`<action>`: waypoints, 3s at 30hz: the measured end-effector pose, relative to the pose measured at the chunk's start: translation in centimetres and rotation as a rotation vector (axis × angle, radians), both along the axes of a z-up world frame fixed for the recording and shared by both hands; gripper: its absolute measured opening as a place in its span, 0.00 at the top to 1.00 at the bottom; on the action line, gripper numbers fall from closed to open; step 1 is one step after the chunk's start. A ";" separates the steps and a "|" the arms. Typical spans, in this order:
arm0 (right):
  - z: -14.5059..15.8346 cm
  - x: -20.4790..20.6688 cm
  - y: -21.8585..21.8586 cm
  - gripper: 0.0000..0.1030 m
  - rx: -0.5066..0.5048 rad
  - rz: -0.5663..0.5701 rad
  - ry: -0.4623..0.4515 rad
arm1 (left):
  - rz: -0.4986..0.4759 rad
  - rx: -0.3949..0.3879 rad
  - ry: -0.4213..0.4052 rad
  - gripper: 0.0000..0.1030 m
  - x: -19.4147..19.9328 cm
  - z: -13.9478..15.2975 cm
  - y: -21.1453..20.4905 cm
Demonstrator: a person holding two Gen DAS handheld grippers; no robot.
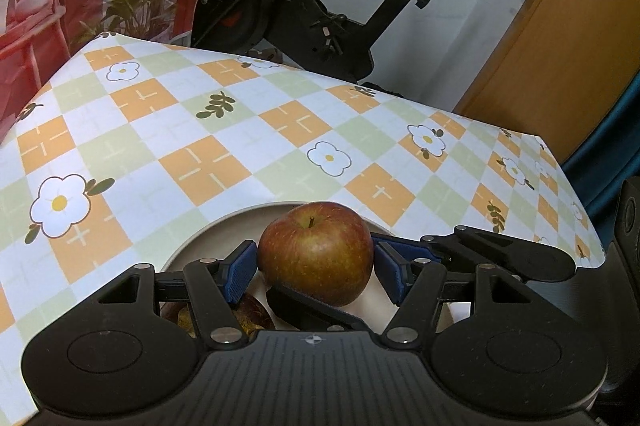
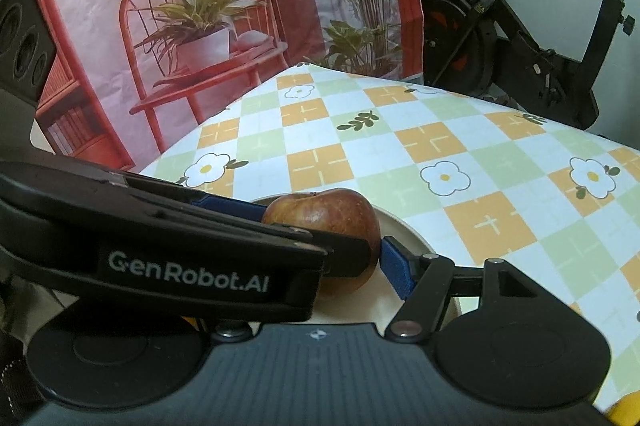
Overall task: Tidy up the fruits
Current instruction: 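Carry the red apple onto the beige plate and open both grippers, then move both grippers back to a tangerine in the fruit pile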
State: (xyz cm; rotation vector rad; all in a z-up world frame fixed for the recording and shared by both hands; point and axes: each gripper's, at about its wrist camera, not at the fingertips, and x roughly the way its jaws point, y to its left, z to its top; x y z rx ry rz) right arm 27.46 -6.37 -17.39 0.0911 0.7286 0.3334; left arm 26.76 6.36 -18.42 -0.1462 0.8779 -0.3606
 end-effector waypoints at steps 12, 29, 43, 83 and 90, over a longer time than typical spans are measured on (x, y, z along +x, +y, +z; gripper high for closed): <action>1.3 -1.2 -0.7 0.33 -0.054 -0.007 0.024 | 0.052 -0.011 -0.038 0.36 -1.9 1.6 0.6; 6.1 -8.8 -10.1 0.33 -0.009 -0.113 -0.126 | 0.044 -0.022 -0.146 0.36 -5.5 5.9 -3.6; 4.3 -16.6 -21.3 0.33 0.051 -0.308 -0.185 | -0.086 -0.022 -0.168 0.37 -7.3 5.0 -11.3; 0.1 -28.0 -12.6 0.45 0.083 -0.187 -0.100 | -0.041 0.020 -0.132 0.44 -18.4 -0.1 -8.1; -0.4 -28.4 -11.3 0.51 0.064 -0.124 -0.078 | -0.043 0.000 -0.119 0.45 -18.8 -0.9 -7.8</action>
